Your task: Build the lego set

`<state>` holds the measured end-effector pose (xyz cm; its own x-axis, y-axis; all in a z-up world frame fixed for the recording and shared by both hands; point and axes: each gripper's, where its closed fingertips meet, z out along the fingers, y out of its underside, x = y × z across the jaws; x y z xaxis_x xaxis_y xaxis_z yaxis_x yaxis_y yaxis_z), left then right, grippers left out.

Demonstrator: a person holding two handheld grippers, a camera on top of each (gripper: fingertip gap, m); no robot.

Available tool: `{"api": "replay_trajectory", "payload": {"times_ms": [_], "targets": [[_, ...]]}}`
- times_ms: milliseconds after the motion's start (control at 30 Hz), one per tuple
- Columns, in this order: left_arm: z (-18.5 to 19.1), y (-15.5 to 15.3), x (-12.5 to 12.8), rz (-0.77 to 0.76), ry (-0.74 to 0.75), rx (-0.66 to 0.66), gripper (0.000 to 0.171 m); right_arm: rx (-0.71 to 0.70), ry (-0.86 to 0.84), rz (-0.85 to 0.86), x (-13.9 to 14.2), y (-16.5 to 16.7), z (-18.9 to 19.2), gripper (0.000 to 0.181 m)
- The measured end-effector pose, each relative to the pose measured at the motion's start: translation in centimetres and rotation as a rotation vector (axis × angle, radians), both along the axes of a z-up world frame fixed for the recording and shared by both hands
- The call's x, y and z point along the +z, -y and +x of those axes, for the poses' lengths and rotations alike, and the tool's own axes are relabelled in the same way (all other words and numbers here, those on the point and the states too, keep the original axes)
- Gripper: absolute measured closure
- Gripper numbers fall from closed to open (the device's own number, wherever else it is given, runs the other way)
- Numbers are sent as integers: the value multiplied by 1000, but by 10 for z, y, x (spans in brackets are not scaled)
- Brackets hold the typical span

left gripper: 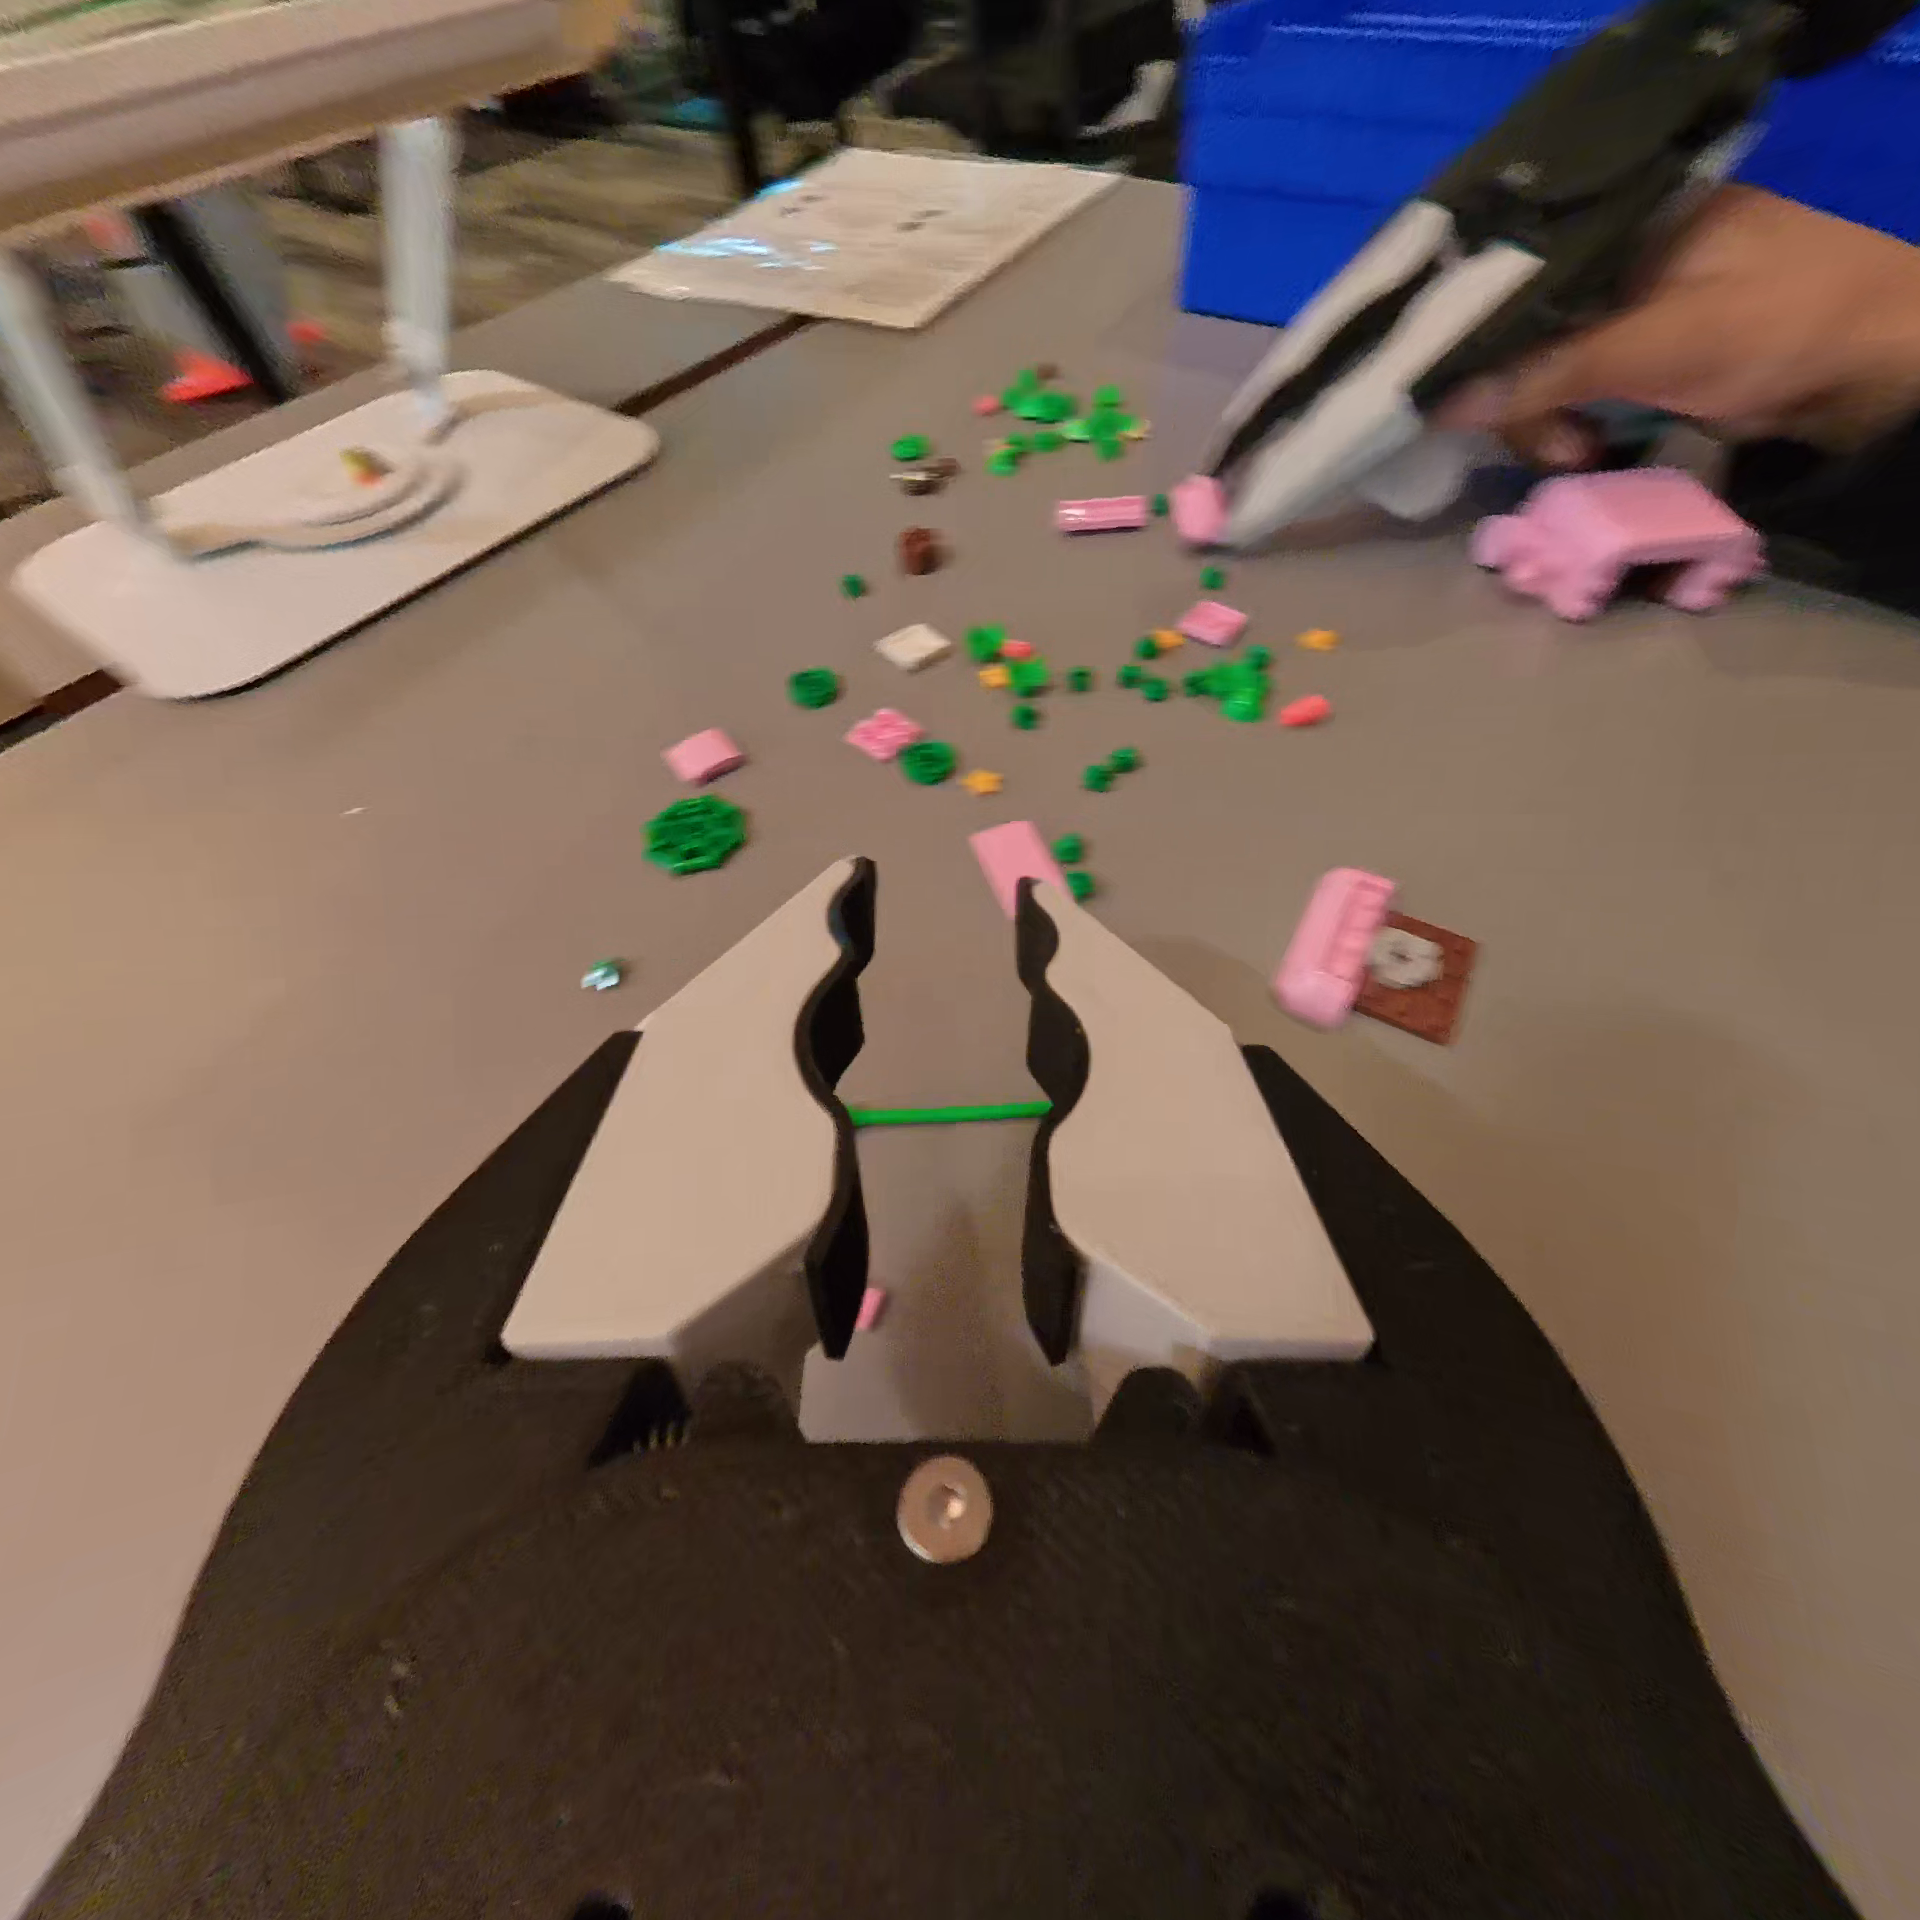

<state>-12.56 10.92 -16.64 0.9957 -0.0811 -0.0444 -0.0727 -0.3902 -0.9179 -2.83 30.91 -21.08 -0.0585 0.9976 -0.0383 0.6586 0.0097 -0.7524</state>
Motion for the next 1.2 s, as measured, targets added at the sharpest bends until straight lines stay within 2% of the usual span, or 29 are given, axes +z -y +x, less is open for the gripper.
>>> {"api": "replay_trajectory", "payload": {"times_ms": [100,167,233,333,400,500,600,733,867,1200], "targets": [[47,2,-3,-26,18,-232,124,98,-125,48,30,20,-4,150],[68,4,-9,-61,11,-315,119,264,-212,54,52,58,-3,151],[81,4,-14,-97,5,-360,116,472,-258,68,62,108,3,151],[87,2,-28,-178,-46,-362,115,711,-206,95,47,167,16,150],[90,2,-39,-232,-102,-370,113,792,-135,128,29,187,22,150],[93,2,-51,-286,-212,-374,112,816,-54,213,12,191,23,150],[100,-2,-51,-261,-274,-387,111,816,-48,237,10,191,23,150],[103,-4,-52,-274,-256,-400,113,825,-2,276,1,192,23,150],[105,-2,-54,-297,-227,-423,122,844,27,307,-6,196,24,150],[107,-1,-54,-297,-233,-438,127,815,-9,357,-4,189,20,142]]}}
